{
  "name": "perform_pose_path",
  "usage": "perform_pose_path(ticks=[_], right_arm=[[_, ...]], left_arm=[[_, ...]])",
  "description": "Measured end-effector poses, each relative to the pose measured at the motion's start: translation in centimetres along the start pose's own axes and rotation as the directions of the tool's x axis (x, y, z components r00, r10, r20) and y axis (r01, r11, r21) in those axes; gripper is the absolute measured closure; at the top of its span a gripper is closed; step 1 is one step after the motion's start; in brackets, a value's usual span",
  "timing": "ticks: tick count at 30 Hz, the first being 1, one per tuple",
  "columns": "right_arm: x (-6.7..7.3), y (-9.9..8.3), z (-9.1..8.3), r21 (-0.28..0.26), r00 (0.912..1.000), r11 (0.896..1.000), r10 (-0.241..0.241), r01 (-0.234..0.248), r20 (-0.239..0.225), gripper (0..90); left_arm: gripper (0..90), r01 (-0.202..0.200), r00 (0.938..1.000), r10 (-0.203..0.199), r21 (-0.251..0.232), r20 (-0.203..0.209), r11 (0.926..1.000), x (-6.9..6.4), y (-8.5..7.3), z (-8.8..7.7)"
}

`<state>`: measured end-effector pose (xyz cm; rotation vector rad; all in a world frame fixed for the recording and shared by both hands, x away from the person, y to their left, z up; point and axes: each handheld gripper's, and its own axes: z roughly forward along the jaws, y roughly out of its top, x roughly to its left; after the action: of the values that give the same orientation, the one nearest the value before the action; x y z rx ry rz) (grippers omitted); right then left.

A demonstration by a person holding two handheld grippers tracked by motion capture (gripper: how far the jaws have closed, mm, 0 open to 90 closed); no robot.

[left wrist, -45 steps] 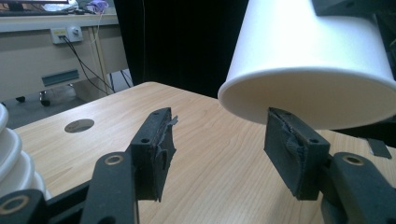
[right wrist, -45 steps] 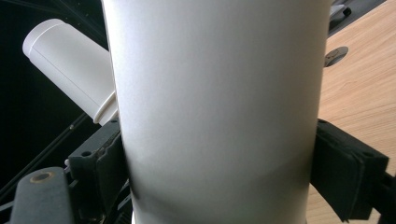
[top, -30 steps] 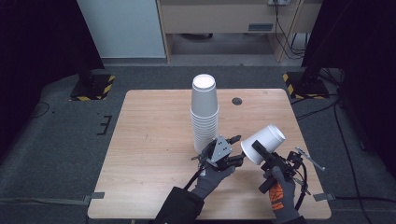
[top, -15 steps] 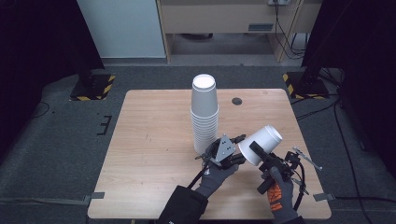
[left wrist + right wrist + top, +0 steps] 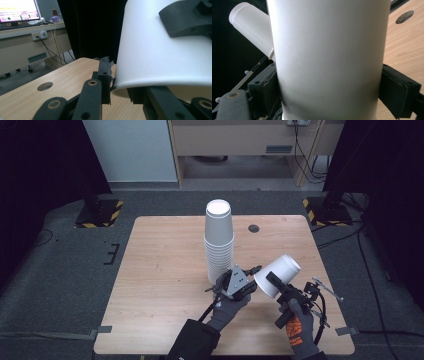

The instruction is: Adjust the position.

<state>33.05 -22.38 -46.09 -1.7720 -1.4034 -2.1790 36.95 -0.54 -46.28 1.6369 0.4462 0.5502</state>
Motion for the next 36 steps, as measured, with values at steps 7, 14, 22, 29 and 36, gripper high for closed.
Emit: perform_pose_path(ticks=[7,14,22,29,36], right_arm=[[-0.05,0.07,0.03,0.0,1.0,1.0,-0.007,0.007,-0.001,14.3],[-0.12,-0.12,0.12,0.019,0.9998,1.0,0.017,-0.017,-0.007,14.7],[0.06,-0.4,0.48,0.05,0.9994,0.999,0.022,-0.021,-0.028,14.8],[-0.19,-0.2,0.33,0.034,0.9982,0.998,0.045,-0.043,-0.041,14.2],[-0.39,0.11,0.16,0.028,0.9984,0.999,0.035,-0.033,-0.044,13.1]], left_arm=[[77.4,0.0,1.0,0.0,-0.002,0.009,1.0,-0.07,-0.23,-0.06],[66.5,0.011,0.9999,-0.011,-0.028,0.011,0.9996,0.0,-0.19,0.22],[62.4,0.004,0.9999,-0.004,-0.034,0.01,0.9994,0.0,-0.25,0.42],[77.5,-0.019,0.9997,0.019,-0.022,0.011,0.9996,-0.09,-0.15,0.26],[84.4,-0.024,0.9989,0.024,-0.011,0.039,0.9997,-0.04,-0.05,-0.14]])
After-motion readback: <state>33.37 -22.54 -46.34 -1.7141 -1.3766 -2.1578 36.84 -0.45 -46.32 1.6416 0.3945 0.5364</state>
